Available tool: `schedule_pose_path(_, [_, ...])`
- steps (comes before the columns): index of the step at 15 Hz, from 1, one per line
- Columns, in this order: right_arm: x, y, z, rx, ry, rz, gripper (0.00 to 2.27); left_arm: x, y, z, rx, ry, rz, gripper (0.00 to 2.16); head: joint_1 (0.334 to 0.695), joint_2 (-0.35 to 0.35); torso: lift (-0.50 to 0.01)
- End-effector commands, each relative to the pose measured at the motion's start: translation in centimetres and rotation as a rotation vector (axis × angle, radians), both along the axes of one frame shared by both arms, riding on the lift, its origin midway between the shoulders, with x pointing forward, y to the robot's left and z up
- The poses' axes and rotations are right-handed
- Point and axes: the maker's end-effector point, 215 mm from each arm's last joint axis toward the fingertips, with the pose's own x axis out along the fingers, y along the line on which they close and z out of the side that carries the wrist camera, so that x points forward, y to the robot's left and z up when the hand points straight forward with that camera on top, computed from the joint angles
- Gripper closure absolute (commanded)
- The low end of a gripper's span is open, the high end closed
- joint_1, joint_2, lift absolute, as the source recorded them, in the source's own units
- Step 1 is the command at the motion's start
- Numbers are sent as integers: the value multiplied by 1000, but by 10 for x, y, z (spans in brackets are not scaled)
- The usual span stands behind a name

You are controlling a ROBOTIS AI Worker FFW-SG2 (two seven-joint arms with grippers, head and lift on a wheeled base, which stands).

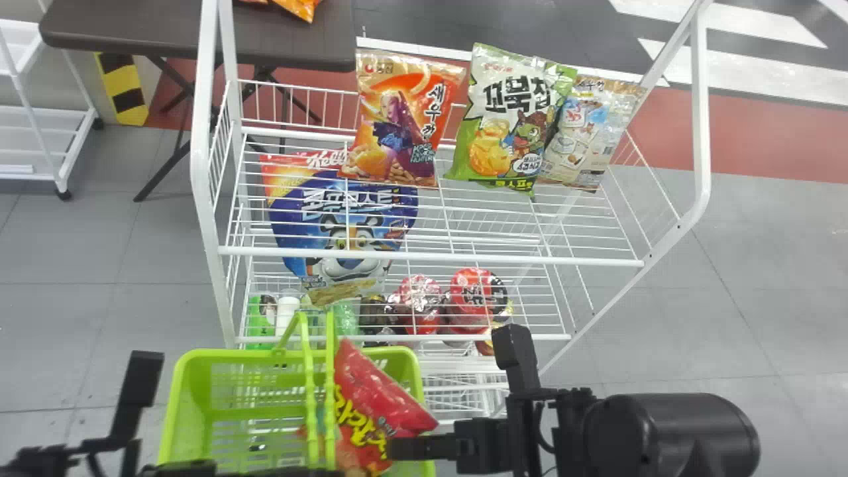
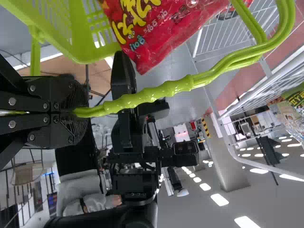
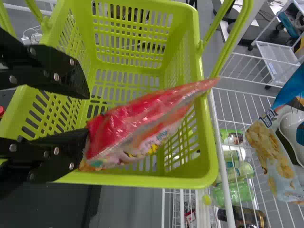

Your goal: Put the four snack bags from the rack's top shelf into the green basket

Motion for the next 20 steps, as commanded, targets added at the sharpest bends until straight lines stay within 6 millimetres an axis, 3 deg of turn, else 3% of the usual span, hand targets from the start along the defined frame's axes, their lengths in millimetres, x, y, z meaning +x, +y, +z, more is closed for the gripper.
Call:
schedule_pose_path(1, [27, -7, 23, -3, -108, -9, 53, 0, -1, 0, -2, 2, -2, 2121, 695, -291, 0])
schedule_pose_path(4, [92, -13, 76, -42, -430, -48, 56, -2, -5, 0, -4, 4, -11, 2121, 695, -286, 0])
schedule_pose_path(7, [179, -24, 148, -132, -811, -152, 56, -6, -8, -1, -9, 9, -19, 2121, 695, -282, 0])
schedule_pose_path(9, [224, -22, 175, -186, -948, -196, 56, -9, -11, -1, -12, 12, -29, 2121, 695, -273, 0])
schedule_pose_path(11, [267, -21, 185, -214, -1010, -244, 63, -13, -13, -1, -14, 15, -35, 2125, 695, -262, 0])
schedule_pose_path(14, [323, -24, 176, -194, -981, -289, 83, -14, -8, -4, -6, 18, -34, 2121, 695, -240, 0])
schedule_pose_path(20, [396, 0, 198, -141, -988, -312, 167, -8, 0, -10, -4, 9, -15, 2121, 695, -191, 0])
